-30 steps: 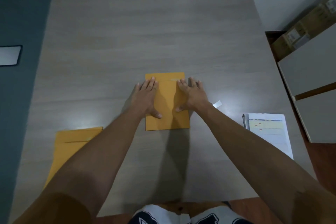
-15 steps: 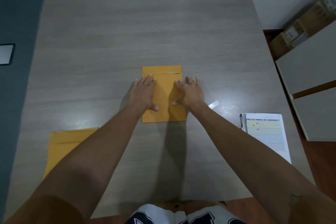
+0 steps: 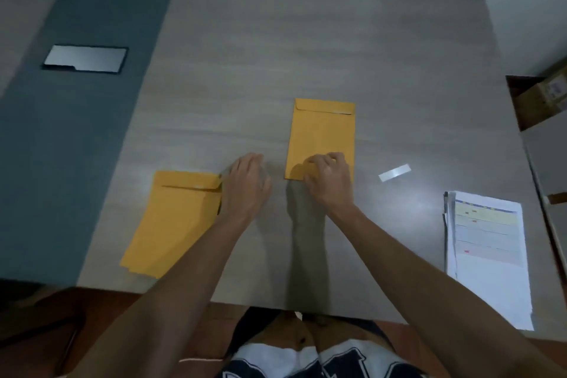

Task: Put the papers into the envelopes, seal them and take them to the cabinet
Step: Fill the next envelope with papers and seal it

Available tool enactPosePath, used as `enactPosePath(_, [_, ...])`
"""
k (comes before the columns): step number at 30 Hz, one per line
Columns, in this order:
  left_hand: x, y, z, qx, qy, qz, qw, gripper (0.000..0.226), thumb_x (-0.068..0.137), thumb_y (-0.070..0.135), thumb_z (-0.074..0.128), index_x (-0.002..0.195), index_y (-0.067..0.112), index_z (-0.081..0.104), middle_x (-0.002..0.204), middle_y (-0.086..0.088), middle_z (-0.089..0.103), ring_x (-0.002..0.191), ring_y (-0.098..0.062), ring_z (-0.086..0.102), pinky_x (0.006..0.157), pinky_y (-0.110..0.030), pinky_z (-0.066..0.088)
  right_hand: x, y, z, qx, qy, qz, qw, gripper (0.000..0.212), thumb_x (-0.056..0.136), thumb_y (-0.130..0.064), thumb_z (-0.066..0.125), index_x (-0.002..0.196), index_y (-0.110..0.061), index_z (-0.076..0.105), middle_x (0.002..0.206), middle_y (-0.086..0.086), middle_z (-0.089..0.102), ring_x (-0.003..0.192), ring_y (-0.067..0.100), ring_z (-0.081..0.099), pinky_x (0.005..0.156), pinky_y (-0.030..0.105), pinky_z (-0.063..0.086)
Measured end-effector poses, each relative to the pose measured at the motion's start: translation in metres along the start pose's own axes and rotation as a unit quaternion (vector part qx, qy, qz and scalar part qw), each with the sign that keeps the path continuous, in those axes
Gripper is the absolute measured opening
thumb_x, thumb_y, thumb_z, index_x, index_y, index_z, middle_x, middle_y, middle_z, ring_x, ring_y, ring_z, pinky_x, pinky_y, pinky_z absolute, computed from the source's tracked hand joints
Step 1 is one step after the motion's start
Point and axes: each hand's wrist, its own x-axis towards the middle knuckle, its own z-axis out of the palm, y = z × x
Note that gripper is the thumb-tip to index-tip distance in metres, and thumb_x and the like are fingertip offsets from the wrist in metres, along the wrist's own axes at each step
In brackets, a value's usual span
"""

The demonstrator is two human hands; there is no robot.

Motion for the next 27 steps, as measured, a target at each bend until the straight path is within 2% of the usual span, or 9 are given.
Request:
enactPosePath(2, [-0.028,-0.028,-0.005,0.011,0.055,-0.038,0.998,0.054,0.091,0.024,0.062,0.138,0.002,0.052,0.144,-0.016,0.05,0.134,-0.034,0.045,0.11,-0.044,0.035,-0.01,-0.023,0.012,-0.007,-0.021,-0.018,1.0,0.033,0.081,-0.02,0.072,0.111,-0.007,0.068,0.117,0.014,0.066,0.108,0.038,0.057,0.081,0.045,0.051])
enactPosePath(4, [-0.057,-0.057,-0.005,0.021,0.076,-0.12,0.99,0.059,0.091,0.029,0.062,0.142,0.003,0.048,0.151,-0.016,0.042,0.14,-0.035,0.038,0.111,-0.047,0.033,-0.02,-0.046,0.025,-0.008,-0.046,-0.03,0.998,0.037,0.082,-0.022,0.071,0.115,-0.006,0.065,0.125,0.017,0.06,0.111,0.038,0.054,0.087,0.046,0.049])
enactPosePath(6, [-0.083,-0.082,-0.001,0.024,0.024,-0.22,0.975,0.067,0.095,0.041,0.055,0.15,0.007,0.035,0.16,-0.016,0.024,0.148,-0.035,0.021,0.116,-0.049,0.024,-0.031,-0.065,0.036,-0.003,-0.066,-0.05,0.997,0.042,0.083,-0.025,0.069,0.119,-0.005,0.061,0.126,0.017,0.056,0.111,0.038,0.051,0.094,0.044,0.046])
enactPosePath(8, [-0.101,-0.097,0.008,0.042,-0.045,-0.257,0.965,0.069,0.099,0.052,0.041,0.154,0.012,0.027,0.163,-0.015,0.013,0.15,-0.035,0.008,0.12,-0.05,0.015,-0.04,-0.076,0.043,0.006,-0.086,-0.053,0.995,0.047,0.084,-0.026,0.067,0.124,-0.004,0.057,0.129,0.017,0.053,0.115,0.038,0.048,0.1,0.042,0.041])
enactPosePath(14, [-0.128,-0.07,0.024,0.088,-0.092,-0.135,0.983,0.065,0.1,0.054,0.03,0.154,0.018,0.027,0.163,-0.014,0.013,0.15,-0.034,0.007,0.121,-0.048,0.01,-0.07,-0.076,0.041,0.02,-0.068,-0.034,0.997,0.049,0.09,-0.033,0.06,0.129,-0.004,0.056,0.132,0.013,0.054,0.12,0.033,0.048,0.104,0.039,0.038])
enactPosePath(20, [-0.139,-0.002,0.042,0.08,-0.128,0.015,0.988,0.058,0.098,0.047,0.039,0.151,0.024,0.035,0.156,-0.014,0.029,0.148,-0.031,0.015,0.122,-0.045,0.006,-0.104,-0.025,0.021,0.01,-0.058,0.021,0.998,0.053,0.086,-0.042,0.068,0.128,-0.012,0.058,0.128,0.004,0.058,0.112,0.028,0.051,0.093,0.037,0.042])
enactPosePath(22, [-0.141,0.015,0.047,0.07,-0.145,0.073,0.984,0.059,0.096,0.048,0.046,0.15,0.024,0.036,0.148,-0.015,0.034,0.143,-0.033,0.024,0.118,-0.042,0.019,-0.116,-0.004,0.012,0.005,-0.068,0.05,0.996,0.055,0.084,-0.043,0.069,0.131,-0.016,0.056,0.125,0.002,0.059,0.11,0.026,0.05,0.09,0.037,0.043])
enactPosePath(24, [-0.141,0.025,0.05,0.067,-0.154,0.111,0.979,0.063,0.093,0.05,0.054,0.148,0.024,0.035,0.136,-0.009,0.035,0.129,-0.028,0.034,0.104,-0.034,0.035,-0.123,0.01,0.006,0.011,-0.075,0.068,0.995,0.047,0.086,-0.036,0.069,0.128,-0.018,0.058,0.12,0.001,0.061,0.107,0.024,0.05,0.088,0.036,0.044])
enactPosePath(27, [-0.135,0.033,0.049,0.037,-0.162,0.122,0.979,0.064,0.088,0.05,0.064,0.142,0.022,0.044,0.125,-0.004,0.038,0.117,-0.021,0.039,0.091,-0.029,0.04,-0.129,0.022,-0.001,0.054,-0.059,0.084,0.993,0.027,0.089,-0.022,0.066,0.115,-0.016,0.066,0.109,0.003,0.067,0.101,0.024,0.054,0.084,0.033,0.047])
